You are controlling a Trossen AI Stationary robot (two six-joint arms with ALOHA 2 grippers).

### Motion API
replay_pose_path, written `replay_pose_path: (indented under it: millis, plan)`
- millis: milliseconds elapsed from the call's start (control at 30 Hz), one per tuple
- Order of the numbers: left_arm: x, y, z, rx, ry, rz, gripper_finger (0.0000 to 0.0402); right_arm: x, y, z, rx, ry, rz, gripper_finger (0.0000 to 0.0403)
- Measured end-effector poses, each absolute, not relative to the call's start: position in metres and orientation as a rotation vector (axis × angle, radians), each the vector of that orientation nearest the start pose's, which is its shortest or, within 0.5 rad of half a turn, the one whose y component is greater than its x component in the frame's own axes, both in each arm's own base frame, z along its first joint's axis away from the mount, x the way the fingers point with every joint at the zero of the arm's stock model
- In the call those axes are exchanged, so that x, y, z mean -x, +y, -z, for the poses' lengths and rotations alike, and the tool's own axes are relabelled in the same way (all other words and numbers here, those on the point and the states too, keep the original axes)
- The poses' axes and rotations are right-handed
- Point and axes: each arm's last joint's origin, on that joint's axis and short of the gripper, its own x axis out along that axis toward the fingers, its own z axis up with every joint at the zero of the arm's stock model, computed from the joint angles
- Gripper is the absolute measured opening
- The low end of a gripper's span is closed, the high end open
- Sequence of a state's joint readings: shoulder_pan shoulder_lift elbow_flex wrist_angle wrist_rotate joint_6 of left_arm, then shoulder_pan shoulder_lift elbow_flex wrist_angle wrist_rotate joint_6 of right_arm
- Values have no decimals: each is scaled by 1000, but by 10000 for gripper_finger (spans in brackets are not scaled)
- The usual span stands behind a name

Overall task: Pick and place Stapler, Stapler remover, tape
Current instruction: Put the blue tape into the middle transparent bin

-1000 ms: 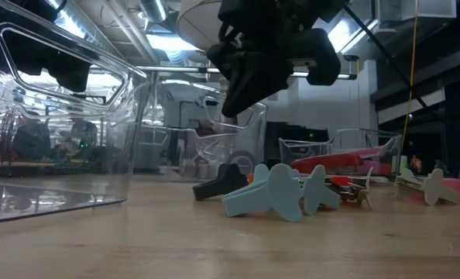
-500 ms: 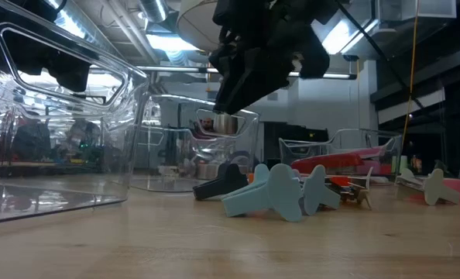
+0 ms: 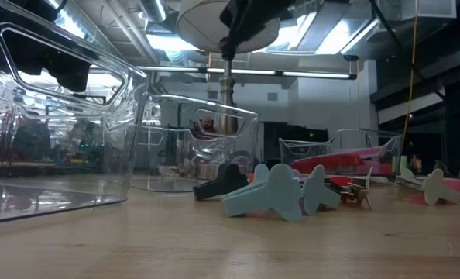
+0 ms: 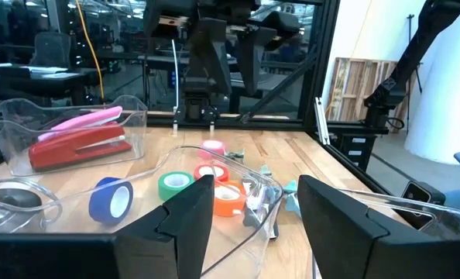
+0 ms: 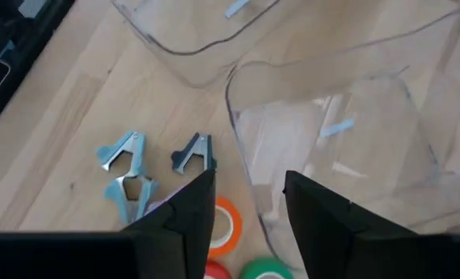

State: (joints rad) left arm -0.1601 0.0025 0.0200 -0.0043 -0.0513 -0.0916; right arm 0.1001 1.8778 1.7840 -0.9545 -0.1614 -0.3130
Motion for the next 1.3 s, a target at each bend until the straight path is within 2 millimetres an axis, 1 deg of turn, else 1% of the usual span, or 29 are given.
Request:
replay_pose_path:
  millis: [167,300,367,467,533,667,767,900,1067,1167,1233,1300]
  plan:
    - [-96,-14,-170,93,-8,110,185,-387,44,-306,236,1093,-405,149]
    - [-96,-14,-170,93,-9,110,185,-377,37,-301,163,1226,-366,136]
    - [-96,-14,-170,93,-8,110,185,-371,32,-301,130,1266,-341,128]
    - [-96,-14,-170,93,-9,109,185,-355,26,-301,95,1268,-306,115]
    - [-96,-14,-170,93,-8,109,185,-342,22,-300,62,1240,-267,106]
    - [-96,-14,-170,93,-8,109,185,-311,17,-293,48,1103,-135,90]
    - [-96,-14,-170,93,-8,109,185,-292,13,-280,44,976,-24,82]
    - [-96,-14,-170,93,-8,109,185,-276,10,-259,52,823,90,78]
    - [-96,-14,-170,93,-8,109,185,-267,5,-220,108,720,219,78]
    - [-96,-14,-170,93,-8,110,185,-264,3,-197,148,680,260,77]
    - [-96,-14,-170,93,-8,110,185,-262,2,-187,165,651,271,77]
    - [-96,-14,-170,93,-9,109,185,-260,0,-182,171,617,282,77]
